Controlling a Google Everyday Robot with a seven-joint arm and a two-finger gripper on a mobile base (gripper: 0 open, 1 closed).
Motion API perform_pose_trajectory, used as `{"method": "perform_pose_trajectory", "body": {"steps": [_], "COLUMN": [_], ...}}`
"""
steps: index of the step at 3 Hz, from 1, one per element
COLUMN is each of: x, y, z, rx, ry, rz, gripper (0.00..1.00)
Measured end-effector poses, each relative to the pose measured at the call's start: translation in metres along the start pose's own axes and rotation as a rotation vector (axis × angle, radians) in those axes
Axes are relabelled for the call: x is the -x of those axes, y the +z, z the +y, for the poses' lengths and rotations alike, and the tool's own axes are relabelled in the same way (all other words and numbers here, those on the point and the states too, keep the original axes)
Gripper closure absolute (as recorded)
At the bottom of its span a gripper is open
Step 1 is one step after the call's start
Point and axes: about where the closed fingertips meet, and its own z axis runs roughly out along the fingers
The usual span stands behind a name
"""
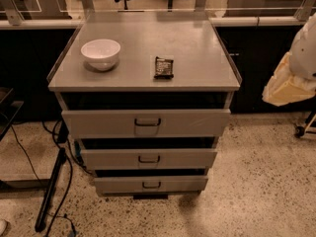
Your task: Open middle drawer
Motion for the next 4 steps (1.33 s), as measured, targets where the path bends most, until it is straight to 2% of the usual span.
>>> {"method": "perform_pose_trajectory", "body": {"steps": [1,2,4], "x": [-0.023,-0.023,-0.022], "y": [0.055,0.064,0.122], "z": [0.027,0.036,0.064], "rx": [0.051,0.062,0.112], "ry": [0.067,0.076,0.104], "rz": [0.039,0.034,0.043], "gripper": [1.00,1.00,1.00]}}
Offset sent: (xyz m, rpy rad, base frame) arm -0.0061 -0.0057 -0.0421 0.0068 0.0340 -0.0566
